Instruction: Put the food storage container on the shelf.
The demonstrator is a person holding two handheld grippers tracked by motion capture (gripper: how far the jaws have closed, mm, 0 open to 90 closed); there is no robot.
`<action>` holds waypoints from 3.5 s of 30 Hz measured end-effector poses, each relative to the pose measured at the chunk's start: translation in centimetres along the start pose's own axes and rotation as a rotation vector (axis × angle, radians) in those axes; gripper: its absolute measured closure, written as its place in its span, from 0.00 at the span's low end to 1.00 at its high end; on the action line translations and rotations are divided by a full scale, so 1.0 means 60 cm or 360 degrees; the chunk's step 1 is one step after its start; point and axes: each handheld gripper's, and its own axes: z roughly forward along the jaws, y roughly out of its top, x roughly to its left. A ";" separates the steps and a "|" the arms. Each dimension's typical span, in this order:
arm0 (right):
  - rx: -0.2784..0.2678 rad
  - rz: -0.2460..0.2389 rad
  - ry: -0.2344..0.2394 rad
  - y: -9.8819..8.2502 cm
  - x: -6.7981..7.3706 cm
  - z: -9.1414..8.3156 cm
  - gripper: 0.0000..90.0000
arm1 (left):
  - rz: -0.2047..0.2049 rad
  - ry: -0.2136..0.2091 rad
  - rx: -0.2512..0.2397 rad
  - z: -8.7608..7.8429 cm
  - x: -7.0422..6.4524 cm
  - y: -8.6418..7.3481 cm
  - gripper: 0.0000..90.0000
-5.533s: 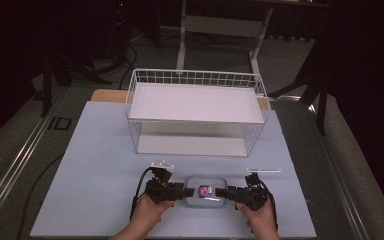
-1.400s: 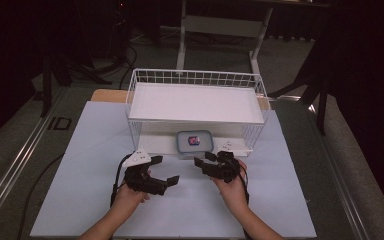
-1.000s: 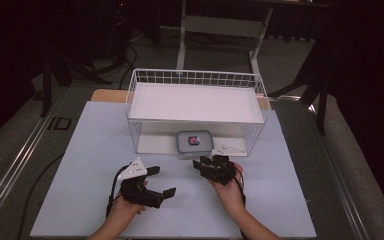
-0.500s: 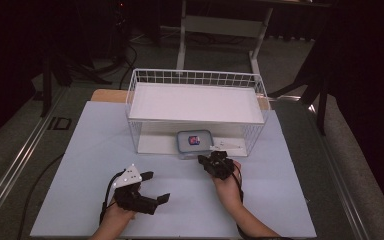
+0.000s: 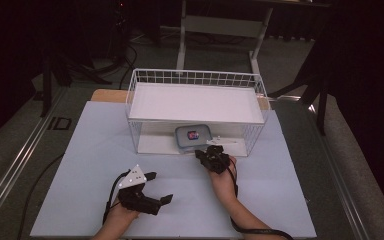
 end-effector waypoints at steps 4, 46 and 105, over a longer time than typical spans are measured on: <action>-0.0027 0.0011 0.0003 0.006 0.000 0.011 1.00 | 0.0024 0.0014 -0.0016 -0.002 -0.001 0.002 0.03; -0.0076 0.0047 -0.0087 0.052 -0.007 0.076 1.00 | -0.0001 0.0007 -0.0029 -0.007 -0.001 -0.003 0.03; -0.0242 -0.0290 0.0181 -0.072 0.020 -0.159 0.19 | 0.0065 0.0007 -0.0051 -0.010 -0.009 0.005 0.03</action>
